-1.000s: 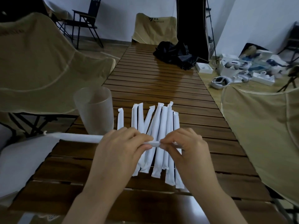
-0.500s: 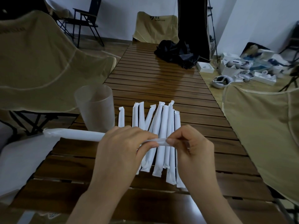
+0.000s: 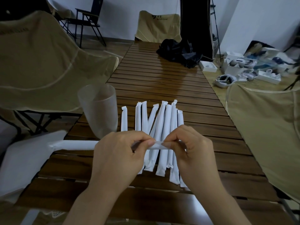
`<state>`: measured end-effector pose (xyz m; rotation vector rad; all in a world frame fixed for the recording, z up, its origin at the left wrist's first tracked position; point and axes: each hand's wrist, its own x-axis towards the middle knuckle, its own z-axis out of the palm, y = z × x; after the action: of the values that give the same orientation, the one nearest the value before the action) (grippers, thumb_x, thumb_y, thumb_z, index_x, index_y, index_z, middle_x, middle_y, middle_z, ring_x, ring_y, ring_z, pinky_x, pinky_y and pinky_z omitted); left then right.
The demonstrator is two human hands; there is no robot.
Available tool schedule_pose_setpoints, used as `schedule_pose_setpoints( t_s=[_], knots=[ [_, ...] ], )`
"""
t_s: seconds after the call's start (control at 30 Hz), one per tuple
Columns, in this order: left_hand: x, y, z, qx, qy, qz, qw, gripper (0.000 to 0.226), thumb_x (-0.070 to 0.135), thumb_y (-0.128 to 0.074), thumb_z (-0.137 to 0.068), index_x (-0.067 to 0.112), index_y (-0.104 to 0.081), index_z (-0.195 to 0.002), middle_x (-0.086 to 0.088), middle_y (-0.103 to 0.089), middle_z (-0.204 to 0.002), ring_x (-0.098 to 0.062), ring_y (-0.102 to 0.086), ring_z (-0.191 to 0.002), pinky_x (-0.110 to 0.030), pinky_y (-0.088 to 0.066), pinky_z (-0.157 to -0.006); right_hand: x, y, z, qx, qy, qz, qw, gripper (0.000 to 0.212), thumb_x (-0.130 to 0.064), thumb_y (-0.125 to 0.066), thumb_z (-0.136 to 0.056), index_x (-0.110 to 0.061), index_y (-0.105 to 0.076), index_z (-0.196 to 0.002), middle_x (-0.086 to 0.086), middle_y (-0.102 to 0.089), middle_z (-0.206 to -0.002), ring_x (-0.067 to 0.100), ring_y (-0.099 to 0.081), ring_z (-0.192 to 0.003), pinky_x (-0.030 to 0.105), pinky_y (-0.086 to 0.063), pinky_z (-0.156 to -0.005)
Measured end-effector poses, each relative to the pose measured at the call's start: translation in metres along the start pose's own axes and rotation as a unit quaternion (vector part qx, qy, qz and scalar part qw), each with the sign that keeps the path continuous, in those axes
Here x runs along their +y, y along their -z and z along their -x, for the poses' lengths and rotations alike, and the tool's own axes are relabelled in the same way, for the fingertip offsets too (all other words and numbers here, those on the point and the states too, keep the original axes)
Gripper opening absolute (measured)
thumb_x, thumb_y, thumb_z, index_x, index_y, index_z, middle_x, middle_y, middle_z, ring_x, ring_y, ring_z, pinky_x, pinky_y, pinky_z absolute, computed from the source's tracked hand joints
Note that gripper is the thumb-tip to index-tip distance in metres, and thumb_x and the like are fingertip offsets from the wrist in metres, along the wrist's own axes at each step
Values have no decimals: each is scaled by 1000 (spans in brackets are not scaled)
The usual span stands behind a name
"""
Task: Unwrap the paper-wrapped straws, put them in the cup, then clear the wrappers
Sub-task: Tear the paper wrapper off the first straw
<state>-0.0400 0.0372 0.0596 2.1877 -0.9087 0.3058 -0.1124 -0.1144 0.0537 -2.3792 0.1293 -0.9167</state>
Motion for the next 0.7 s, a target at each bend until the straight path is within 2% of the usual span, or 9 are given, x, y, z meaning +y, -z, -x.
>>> schedule_pose_setpoints(
  t_s=[0.07,0.17,0.27,0.37,0.5,0.6,0.7],
  knots=[
    [2,-1,3,12,27,15,999,18,43,-57,-84,36,-74,-82,30,-52,-60,6,-55,-57,-3,-37,-50,-3,0,1,19,27,10,999,18,-9,-57,-82,-17,-62,-68,-10,-54,-67,5,-50,-64,19,-42,-58],
    [5,-2,4,22,55,17,998,12,41,-64,-85,37,-74,-83,28,-57,-62,4,-57,-60,-5,-34,-55,-6,0,3,34,49,18,998,22,-13,-46,-83,-15,-61,-67,-8,-54,-67,10,-50,-65,23,-41,-56],
    [4,-3,4,10,80,36,996,22,47,-55,-80,37,-74,-82,28,-60,-63,2,-59,-63,-12,-37,-56,-7,-2,5,40,57,17,997,22,-9,-44,-81,-13,-61,-67,-5,-55,-69,14,-49,-66,26,-40,-57],
    [4,-2,4,5,100,55,993,14,41,-61,-82,37,-74,-84,27,-62,-68,2,-61,-70,-16,-46,-62,-8,-3,7,49,68,22,996,23,-8,-44,-83,-12,-61,-69,-4,-55,-70,14,-47,-68,25,-39,-57],
    [2,-1,3,-7,113,62,992,9,37,-64,-83,39,-73,-82,26,-64,-71,0,-61,-72,-19,-49,-67,-9,-5,8,56,82,20,995,24,-8,-44,-85,-11,-62,-70,-3,-57,-72,15,-48,-68,24,-39,-57],
    [-1,-1,3,-3,94,55,994,9,38,-65,-85,40,-73,-82,27,-63,-70,1,-61,-71,-18,-48,-65,-7,-8,9,44,65,0,997,22,-6,-48,-86,-13,-62,-71,-6,-57,-73,13,-50,-71,24,-40,-60],
    [-9,6,-1,-16,18,5,1000,16,45,-59,-86,38,-74,-85,23,-66,-68,-2,-61,-70,-9,-45,-58,-3,-9,7,0,12,-21,1000,24,2,-62,-84,-19,-62,-73,-11,-55,-74,9,-53,-74,24,-44,-62]
  ],
)
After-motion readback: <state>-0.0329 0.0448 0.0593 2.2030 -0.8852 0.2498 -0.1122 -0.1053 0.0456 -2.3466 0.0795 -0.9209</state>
